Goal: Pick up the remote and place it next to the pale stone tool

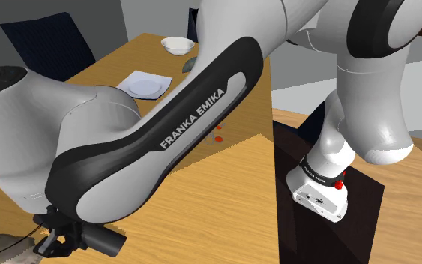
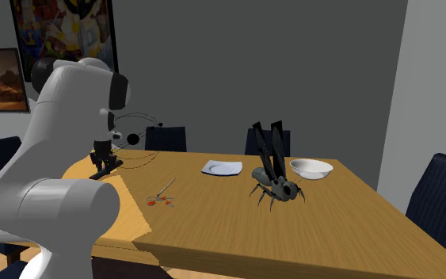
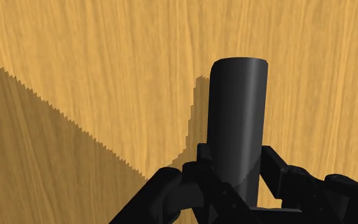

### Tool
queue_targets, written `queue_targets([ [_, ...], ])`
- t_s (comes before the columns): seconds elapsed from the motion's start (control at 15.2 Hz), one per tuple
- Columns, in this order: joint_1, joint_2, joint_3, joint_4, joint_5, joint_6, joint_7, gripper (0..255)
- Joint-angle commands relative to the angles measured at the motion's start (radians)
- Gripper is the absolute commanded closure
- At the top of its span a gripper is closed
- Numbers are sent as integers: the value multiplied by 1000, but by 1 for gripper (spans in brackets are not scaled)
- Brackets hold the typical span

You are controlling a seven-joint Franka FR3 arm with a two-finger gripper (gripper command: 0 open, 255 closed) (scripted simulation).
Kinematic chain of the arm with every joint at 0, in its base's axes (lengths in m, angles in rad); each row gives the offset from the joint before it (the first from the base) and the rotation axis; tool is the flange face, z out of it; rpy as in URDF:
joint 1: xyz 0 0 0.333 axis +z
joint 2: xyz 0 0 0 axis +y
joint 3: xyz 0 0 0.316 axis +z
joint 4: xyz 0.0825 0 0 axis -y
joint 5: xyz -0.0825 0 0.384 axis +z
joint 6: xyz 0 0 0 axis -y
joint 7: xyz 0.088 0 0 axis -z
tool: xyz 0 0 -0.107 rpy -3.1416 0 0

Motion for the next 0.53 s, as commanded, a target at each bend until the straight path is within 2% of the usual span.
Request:
queue_targets([
  [0.0,0,0,-1,-1,0,1,0,255],
  [0.13,0,0,0,-1,0,1,0,255],
  [0.2,0,0,-1,-1,0,1,0,0],
  [0.46,-1,0,-1,-1,0,1,0,0],
])
